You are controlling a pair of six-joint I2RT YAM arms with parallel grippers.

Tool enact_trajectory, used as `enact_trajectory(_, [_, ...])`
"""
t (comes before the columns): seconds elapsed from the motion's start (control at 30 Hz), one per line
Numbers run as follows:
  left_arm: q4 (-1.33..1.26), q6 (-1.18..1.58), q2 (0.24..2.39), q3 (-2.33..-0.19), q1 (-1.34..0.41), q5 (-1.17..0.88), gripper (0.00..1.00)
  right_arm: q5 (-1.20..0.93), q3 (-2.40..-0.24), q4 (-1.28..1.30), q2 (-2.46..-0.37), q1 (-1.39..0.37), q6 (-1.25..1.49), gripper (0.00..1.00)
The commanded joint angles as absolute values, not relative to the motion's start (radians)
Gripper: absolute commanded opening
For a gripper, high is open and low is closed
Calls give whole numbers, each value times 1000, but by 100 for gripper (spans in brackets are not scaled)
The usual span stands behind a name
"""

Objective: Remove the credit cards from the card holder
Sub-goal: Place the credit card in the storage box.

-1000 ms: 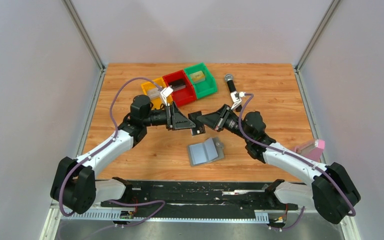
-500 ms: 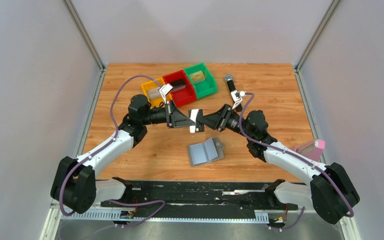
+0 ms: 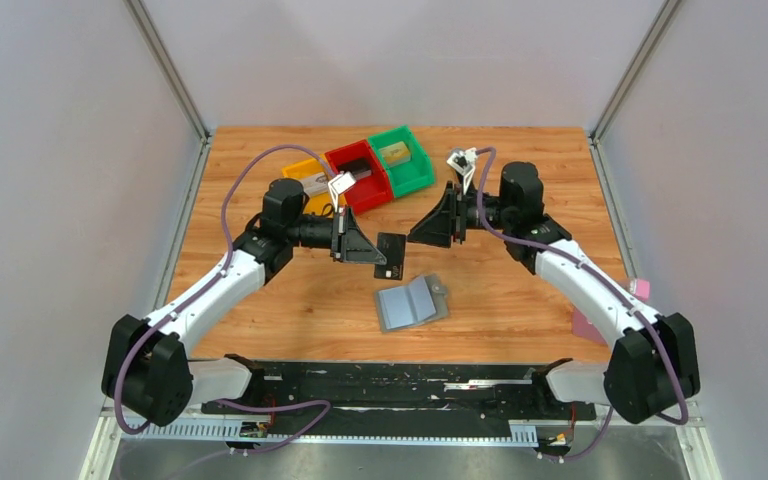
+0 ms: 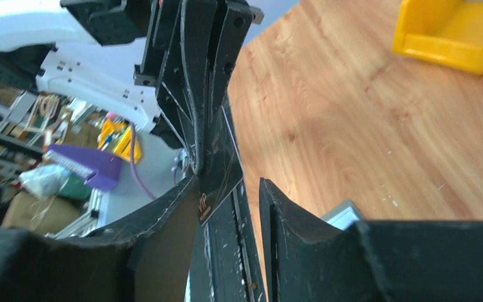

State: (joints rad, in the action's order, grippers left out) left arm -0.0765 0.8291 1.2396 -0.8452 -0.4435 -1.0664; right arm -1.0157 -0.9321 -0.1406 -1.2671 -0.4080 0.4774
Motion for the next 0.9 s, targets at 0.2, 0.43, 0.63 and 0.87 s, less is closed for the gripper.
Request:
enact_trajectory(0.2, [168,632,1223,-919,-442,-1148,0,-1250,-1088,81,-1415,-405,327,39])
enact_trajectory(0.43, [184,615,1234,-923,-442,-1156,0,-1252,-1100,84,-1439,-438,325,31])
enact_trajectory(0.63, [191,604,1234,-923,-443,-1162,0,-1238,-1112,83,-1456,-469,327,26])
enact_trajectory(0.87, [232,577,1232,-926,-442,-1152,0,-1247,-1099,84,-1455,-476,321,4])
